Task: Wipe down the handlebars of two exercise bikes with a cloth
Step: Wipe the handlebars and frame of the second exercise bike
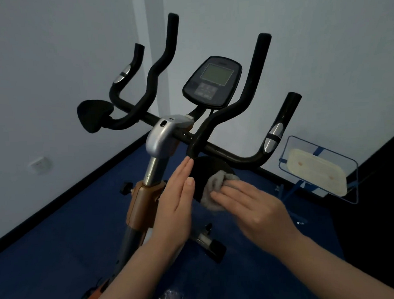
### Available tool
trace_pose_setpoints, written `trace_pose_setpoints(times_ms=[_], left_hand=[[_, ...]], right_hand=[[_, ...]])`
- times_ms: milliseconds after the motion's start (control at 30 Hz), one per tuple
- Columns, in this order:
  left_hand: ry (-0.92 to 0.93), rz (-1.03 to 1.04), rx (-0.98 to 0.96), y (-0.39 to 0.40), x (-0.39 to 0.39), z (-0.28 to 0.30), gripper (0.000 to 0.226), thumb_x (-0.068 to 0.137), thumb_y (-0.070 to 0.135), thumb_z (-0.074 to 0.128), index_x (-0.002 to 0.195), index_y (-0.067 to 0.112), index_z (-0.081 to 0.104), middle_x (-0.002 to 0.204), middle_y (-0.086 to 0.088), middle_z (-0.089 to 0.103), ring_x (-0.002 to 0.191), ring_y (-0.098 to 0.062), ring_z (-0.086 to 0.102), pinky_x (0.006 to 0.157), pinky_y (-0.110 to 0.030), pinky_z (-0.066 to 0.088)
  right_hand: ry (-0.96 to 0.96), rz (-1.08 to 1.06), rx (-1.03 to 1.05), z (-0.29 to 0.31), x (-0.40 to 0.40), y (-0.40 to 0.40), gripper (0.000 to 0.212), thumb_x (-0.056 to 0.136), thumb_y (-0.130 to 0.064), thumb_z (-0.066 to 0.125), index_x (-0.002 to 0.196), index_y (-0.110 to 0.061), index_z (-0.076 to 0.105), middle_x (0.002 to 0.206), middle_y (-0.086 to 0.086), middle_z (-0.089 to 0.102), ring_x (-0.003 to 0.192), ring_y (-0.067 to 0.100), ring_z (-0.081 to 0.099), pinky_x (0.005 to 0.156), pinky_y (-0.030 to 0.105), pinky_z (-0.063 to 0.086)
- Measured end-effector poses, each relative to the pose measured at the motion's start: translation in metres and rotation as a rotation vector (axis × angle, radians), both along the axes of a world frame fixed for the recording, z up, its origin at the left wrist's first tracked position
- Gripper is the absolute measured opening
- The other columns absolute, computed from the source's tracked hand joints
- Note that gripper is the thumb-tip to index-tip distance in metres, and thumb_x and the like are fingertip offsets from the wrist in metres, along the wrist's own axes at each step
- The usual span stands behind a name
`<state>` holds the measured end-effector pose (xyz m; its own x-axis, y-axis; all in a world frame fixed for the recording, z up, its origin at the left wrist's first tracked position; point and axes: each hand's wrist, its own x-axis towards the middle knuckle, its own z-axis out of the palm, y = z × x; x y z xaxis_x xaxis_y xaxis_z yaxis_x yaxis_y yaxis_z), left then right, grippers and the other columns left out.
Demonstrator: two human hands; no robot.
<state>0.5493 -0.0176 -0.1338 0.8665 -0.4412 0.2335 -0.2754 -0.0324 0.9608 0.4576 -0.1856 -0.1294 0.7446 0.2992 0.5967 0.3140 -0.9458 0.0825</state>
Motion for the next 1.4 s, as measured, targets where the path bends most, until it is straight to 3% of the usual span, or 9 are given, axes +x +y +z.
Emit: trace_pose_setpoints(times_ms=[233,333,467,600,800,967,1133,1267,1400], left_hand=[[-0.001,0.012,-0.004,0.001,-0.001,0.002,0.042,0.096,0.039,0.038,0.137,0.035,0.043,0.141,0.028,0.040,0.131,0.013,0.033,0.101,0.000,0.025],[0.022,0.014,-0.018,-0.004,-0.004,0.000,0.039,0.096,0.040,0.038,0.134,0.044,0.039,0.143,0.033,0.035,0.135,0.011,0.029,0.107,-0.007,0.024],[0.025,0.028,-0.008,-0.009,-0.008,-0.004,0.046,0.095,0.040,0.038,0.141,0.038,0.035,0.146,0.034,0.029,0.136,0.013,0.023,0.107,-0.004,0.019],[0.004,0.046,0.041,-0.009,-0.010,-0.004,0.052,0.095,0.041,0.037,0.145,0.031,0.032,0.151,0.024,0.028,0.136,0.015,0.020,0.105,0.000,0.016],[-0.020,0.004,0.079,-0.008,-0.013,-0.002,0.055,0.094,0.042,0.034,0.148,0.034,0.023,0.154,0.025,0.017,0.139,0.014,0.013,0.104,0.002,0.012],[-0.041,0.025,0.067,-0.011,-0.011,-0.001,0.054,0.093,0.038,0.037,0.146,0.032,0.027,0.152,0.021,0.023,0.139,0.009,0.017,0.102,0.003,0.014],[-0.071,-0.027,0.024,-0.015,0.003,0.006,0.047,0.092,0.032,0.044,0.139,0.035,0.035,0.145,0.015,0.035,0.132,0.008,0.031,0.103,-0.004,0.026],[-0.104,0.020,0.060,-0.029,0.009,0.007,0.051,0.093,0.015,0.053,0.137,0.035,0.037,0.143,0.014,0.036,0.134,-0.001,0.031,0.112,-0.030,0.029],[-0.182,0.167,0.185,-0.046,0.008,0.007,0.050,0.091,0.018,0.055,0.138,0.028,0.039,0.145,0.014,0.031,0.137,-0.004,0.020,0.112,-0.028,0.017]], right_hand=[[0.057,-0.086,0.302,0.022,0.026,-0.010,0.034,0.087,-0.006,0.065,0.121,-0.012,0.066,0.121,0.006,0.067,0.114,0.018,0.062,0.101,0.025,0.045],[0.089,-0.172,0.607,0.023,0.038,0.004,0.036,0.088,-0.006,0.065,0.123,-0.015,0.064,0.123,0.002,0.065,0.116,0.012,0.060,0.101,0.017,0.041],[0.032,-0.362,1.052,0.018,0.048,0.030,0.035,0.092,-0.013,0.061,0.126,-0.021,0.060,0.123,-0.005,0.064,0.113,0.002,0.057,0.096,0.010,0.043],[-0.077,-0.519,1.302,0.015,0.048,0.049,0.034,0.094,-0.020,0.058,0.128,-0.024,0.058,0.118,0.000,0.068,0.109,0.006,0.061,0.097,0.018,0.046],[-0.173,-0.575,1.388,0.015,0.036,0.069,0.038,0.094,-0.020,0.058,0.130,-0.030,0.053,0.125,-0.004,0.064,0.116,0.004,0.058,0.101,0.030,0.048],[-0.177,-0.609,1.463,0.016,0.029,0.075,0.036,0.093,-0.022,0.060,0.128,-0.029,0.059,0.108,-0.019,0.067,0.100,-0.011,0.061,0.088,0.012,0.049],[-0.096,-0.581,1.470,0.025,0.016,0.063,0.028,0.091,-0.023,0.062,0.119,-0.029,0.067,0.102,-0.019,0.072,0.096,-0.008,0.063,0.087,0.017,0.053],[-0.101,-0.533,1.379,0.038,0.010,0.048,0.030,0.089,-0.027,0.062,0.119,-0.030,0.066,0.101,-0.024,0.071,0.095,-0.010,0.064,0.081,0.012,0.052],[0.064,-0.442,1.096,0.062,0.036,0.010,0.036,0.090,-0.030,0.063,0.126,-0.034,0.059,0.120,-0.021,0.062,0.106,-0.011,0.057,0.093,0.015,0.048]])
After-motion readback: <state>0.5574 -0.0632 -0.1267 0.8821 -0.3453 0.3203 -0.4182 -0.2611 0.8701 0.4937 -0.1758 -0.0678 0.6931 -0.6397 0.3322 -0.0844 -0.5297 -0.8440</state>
